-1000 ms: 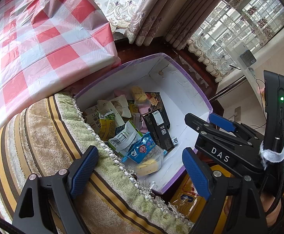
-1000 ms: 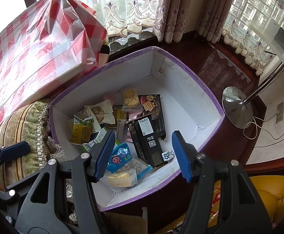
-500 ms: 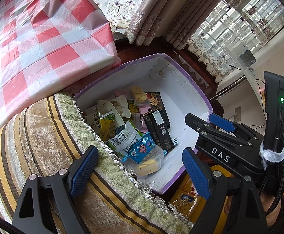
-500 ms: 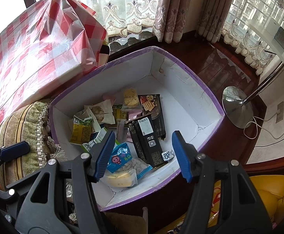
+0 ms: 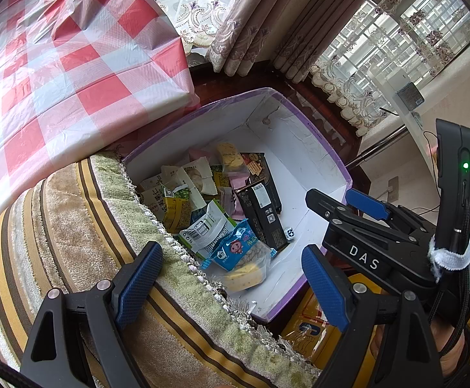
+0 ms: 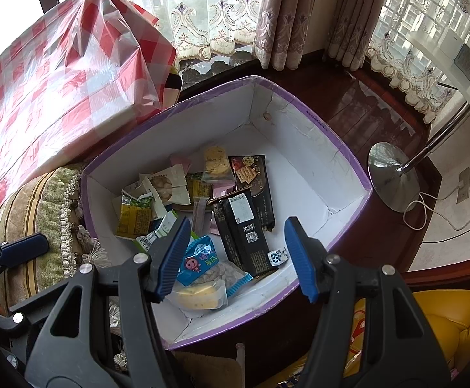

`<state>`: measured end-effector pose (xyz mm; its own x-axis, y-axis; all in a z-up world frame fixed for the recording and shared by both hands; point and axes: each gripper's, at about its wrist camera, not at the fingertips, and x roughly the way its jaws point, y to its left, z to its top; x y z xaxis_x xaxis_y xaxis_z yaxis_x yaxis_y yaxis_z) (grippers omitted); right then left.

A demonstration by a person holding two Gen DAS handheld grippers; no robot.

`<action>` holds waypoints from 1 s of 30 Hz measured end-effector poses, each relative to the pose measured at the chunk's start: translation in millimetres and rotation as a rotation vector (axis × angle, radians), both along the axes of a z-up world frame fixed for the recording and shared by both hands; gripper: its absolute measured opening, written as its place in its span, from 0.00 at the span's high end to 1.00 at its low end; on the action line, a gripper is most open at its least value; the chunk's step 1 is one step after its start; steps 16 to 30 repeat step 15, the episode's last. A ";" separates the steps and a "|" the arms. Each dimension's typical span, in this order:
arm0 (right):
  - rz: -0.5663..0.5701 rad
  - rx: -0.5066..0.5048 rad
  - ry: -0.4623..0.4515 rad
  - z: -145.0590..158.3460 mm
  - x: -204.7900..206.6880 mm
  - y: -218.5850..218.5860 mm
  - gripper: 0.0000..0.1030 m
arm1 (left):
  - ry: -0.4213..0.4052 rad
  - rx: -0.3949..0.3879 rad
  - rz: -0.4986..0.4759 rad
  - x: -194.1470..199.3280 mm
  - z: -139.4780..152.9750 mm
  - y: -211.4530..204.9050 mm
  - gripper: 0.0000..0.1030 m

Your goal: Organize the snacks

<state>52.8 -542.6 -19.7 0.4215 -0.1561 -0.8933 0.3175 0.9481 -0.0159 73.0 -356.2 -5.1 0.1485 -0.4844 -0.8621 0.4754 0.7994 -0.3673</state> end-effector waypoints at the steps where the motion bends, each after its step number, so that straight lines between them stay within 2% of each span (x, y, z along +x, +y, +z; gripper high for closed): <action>1: 0.000 0.000 0.000 0.0 -0.1 0.0 0.38 | 0.000 0.000 0.000 0.0 0.0 0.0 0.14; 30: -0.004 0.001 -0.003 0.6 -0.1 1.3 0.38 | -0.024 -0.010 -0.010 -3.1 3.8 0.1 0.14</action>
